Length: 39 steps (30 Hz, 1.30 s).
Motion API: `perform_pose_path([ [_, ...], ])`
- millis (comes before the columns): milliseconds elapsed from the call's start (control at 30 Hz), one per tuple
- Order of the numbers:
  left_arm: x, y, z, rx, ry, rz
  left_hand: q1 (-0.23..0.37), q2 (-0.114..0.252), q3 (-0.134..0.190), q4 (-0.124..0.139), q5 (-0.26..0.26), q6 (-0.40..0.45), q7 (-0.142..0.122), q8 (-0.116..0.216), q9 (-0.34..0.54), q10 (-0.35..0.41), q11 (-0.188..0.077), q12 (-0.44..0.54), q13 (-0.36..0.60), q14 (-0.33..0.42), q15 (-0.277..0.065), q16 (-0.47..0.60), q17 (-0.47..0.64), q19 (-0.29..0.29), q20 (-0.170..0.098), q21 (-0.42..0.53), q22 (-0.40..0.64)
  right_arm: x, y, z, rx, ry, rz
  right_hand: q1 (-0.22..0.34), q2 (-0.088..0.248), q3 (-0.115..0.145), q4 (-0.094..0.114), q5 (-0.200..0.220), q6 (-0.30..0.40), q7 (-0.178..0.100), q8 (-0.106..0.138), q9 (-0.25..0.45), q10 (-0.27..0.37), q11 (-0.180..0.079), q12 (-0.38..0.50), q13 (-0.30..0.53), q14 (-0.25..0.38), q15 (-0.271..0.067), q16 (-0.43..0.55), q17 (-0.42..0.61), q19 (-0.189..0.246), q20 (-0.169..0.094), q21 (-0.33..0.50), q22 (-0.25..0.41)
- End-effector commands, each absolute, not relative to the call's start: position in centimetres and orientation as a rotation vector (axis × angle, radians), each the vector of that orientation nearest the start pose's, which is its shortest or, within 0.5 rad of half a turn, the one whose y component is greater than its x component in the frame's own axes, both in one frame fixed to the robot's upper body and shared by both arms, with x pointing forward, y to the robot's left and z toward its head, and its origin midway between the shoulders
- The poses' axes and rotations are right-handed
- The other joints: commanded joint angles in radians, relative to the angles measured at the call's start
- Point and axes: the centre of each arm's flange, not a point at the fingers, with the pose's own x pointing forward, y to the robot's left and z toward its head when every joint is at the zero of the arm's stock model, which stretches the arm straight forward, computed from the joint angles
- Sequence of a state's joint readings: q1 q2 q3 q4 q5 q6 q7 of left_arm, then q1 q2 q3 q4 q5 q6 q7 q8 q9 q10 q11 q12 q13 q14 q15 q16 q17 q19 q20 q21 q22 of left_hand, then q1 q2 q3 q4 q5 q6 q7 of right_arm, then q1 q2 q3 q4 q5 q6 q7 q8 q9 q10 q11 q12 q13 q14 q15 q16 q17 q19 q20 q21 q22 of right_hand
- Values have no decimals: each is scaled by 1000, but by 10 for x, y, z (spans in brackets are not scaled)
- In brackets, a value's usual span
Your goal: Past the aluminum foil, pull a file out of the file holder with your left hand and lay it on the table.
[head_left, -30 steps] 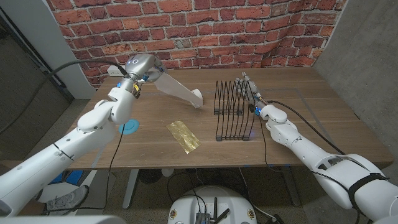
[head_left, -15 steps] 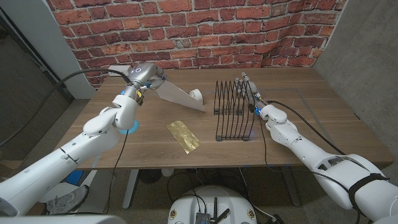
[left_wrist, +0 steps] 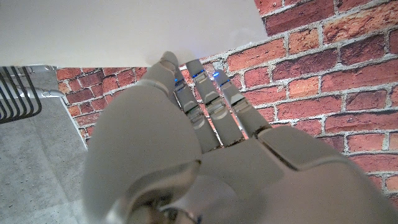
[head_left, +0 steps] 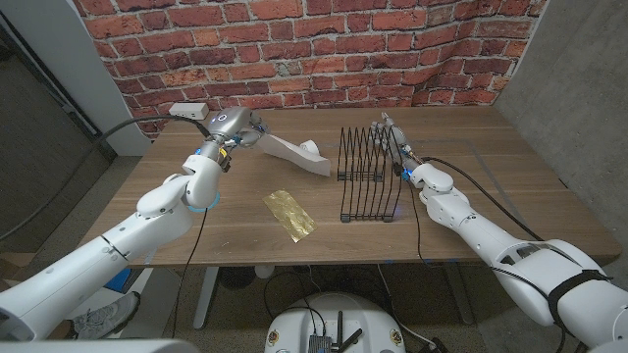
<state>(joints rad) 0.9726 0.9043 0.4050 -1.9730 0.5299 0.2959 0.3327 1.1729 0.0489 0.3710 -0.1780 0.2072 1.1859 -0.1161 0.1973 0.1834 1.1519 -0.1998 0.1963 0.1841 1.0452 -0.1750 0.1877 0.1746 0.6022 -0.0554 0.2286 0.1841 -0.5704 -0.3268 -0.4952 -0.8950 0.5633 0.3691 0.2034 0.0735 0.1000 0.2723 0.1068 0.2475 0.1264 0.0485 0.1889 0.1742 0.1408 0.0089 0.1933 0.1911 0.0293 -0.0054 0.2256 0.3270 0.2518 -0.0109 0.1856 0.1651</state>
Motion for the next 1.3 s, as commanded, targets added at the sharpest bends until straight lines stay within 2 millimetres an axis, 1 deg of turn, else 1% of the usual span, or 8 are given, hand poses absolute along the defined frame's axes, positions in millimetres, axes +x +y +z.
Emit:
perform_pose_path([
  [33, 528, 278, 50, 1272, -749, 319, 10, -1, -5, 1, 3, 2, 2, -2, 4, 11, -1, 3, 3, 10, -65, -1, 1, -1, -167, -4, 1, 708, -223, -7, -45, -575, 347, -5, 36, 10, 0, -3, 7, -1, 3, 5, 2, -1, 2, 1, 2, 3, 4, 3, 12, 4, 6, 4],
  [333, 512, 294, 46, 1234, -673, 290, 9, 0, -5, 2, 3, -2, 2, -4, 4, 10, -1, 3, 3, 7, -64, -3, 1, -1, -168, -7, 2, 705, -223, -8, -42, -581, 342, -6, 36, 11, 0, -3, 7, -1, 3, 5, 2, -1, 1, 1, 1, 4, 3, 3, 13, 7, 6, 4],
  [567, 505, 300, 45, 1224, -648, 288, 8, 1, -5, 3, 4, -5, 0, -4, 4, 7, -1, 2, 3, 4, -64, -4, 0, 1, -167, -8, 3, 705, -220, -6, -43, -585, 348, -7, 36, 12, 0, -3, 8, -1, 3, 5, 2, -1, 2, 1, 2, 5, 4, 3, 13, 7, 6, 4],
  [833, 504, 304, 43, 1220, -611, 256, 7, 3, -5, 3, 4, -5, 1, -4, 4, 6, -1, 1, 3, 5, -64, -3, 1, 3, -167, -8, 3, 707, -216, -7, -41, -582, 354, -8, 35, 13, 0, -3, 9, -1, 4, 5, 3, 0, 2, 1, 2, 4, 4, 4, 14, 7, 6, 4],
  [1300, 514, 304, 32, 1235, -520, 167, 3, 2, -7, 3, 5, -9, -2, -4, 5, 4, -1, 1, 2, 5, -64, -3, 1, 7, -166, -9, 3, 707, -214, -12, -34, -574, 350, -9, 36, 15, 0, -3, 11, 0, 4, 5, 3, 0, 2, 1, 2, 3, 4, 4, 14, 9, 6, 4],
])
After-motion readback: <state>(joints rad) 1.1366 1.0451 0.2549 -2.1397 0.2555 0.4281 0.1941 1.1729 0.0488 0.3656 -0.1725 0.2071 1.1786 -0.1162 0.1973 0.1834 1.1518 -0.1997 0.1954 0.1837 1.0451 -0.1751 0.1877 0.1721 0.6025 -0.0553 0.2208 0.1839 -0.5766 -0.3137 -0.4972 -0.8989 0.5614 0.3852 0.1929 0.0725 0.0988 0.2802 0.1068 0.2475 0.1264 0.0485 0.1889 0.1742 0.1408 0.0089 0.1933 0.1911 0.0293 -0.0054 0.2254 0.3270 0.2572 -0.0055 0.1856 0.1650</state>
